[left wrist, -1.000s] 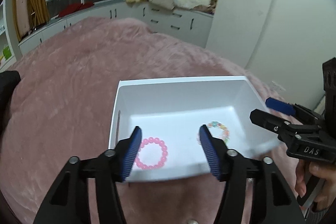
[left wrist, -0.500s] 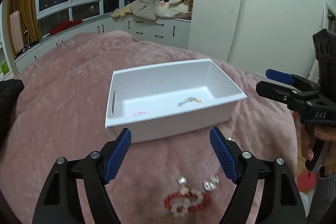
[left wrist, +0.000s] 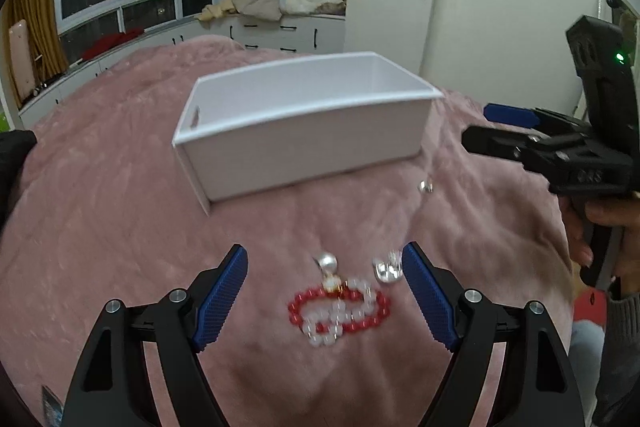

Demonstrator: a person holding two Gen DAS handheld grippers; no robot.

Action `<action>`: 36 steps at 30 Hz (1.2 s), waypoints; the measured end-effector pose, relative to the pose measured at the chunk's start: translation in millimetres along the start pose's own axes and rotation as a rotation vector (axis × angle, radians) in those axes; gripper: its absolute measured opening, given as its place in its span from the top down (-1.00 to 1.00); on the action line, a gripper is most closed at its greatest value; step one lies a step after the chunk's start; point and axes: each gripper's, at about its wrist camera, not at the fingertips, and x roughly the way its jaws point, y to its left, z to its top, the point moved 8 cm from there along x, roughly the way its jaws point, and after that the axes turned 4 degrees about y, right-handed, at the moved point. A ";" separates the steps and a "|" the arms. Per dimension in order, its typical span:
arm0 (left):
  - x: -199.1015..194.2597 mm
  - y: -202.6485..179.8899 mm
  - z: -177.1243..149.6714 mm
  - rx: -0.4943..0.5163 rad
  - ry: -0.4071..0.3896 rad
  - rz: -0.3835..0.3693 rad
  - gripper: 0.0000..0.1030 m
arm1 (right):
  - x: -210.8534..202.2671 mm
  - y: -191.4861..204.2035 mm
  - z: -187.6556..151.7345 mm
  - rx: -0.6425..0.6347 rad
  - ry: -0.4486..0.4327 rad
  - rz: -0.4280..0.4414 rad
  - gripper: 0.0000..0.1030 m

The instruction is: Organize jewelry

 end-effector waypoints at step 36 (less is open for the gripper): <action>45.9 1.9 -57.2 0.040 0.114 -0.046 0.69 | 70.8 -29.5 -75.1 0.153 0.026 0.019 0.85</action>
